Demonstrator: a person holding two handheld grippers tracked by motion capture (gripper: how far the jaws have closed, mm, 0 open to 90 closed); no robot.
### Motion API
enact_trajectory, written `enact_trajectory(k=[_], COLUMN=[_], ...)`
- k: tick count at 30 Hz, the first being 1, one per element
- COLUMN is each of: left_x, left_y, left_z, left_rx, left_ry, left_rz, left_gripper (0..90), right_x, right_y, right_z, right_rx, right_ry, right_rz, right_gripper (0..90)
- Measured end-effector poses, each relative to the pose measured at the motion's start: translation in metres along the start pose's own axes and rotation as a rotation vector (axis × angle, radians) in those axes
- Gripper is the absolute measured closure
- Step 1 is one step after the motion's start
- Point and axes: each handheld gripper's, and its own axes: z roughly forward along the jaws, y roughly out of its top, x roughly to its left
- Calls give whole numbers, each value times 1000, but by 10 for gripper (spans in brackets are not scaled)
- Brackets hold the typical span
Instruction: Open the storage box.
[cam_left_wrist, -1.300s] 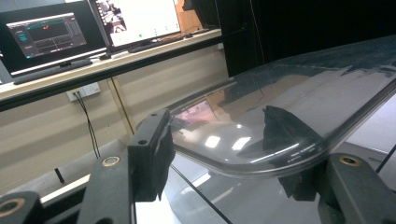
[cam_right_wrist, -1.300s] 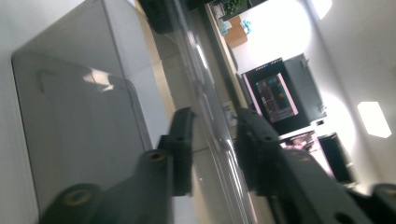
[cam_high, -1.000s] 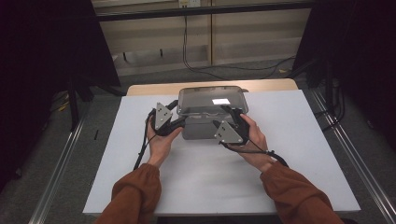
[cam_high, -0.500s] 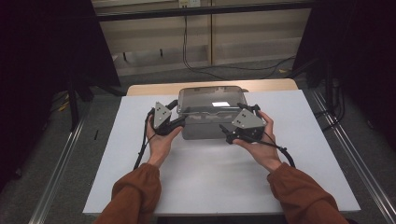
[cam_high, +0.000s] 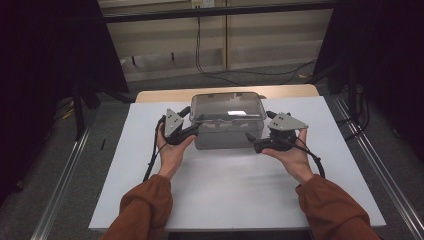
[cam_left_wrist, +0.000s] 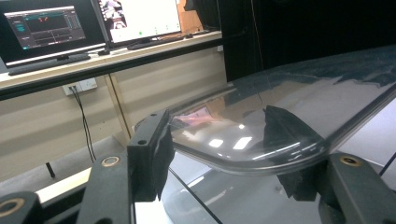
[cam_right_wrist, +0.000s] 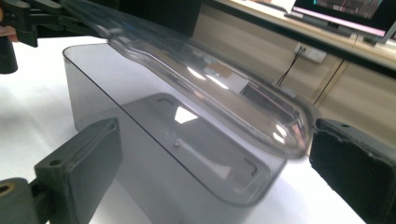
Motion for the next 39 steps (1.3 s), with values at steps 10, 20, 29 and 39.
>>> enact_trajectory(k=[10,20,29,39], left_x=[1,6,8,10], left_y=[1,8,14,19], left_z=[1,3,5,8], left_rx=[-5,-13,-17,-18], left_ry=[-2,-10,-11,-13], left_rz=[-3,-39,-32,-25], left_gripper=[426,420,422,430], right_x=[-10,-24,-32,-42], right_y=[-7,-6,4,11], right_z=[7,13,16,23], right_rx=[-7,-46,-66,-105], right_ry=[-20,-51,-43,-55], right_rz=[37,51,51,46], right_gripper=[114,203,314,427])
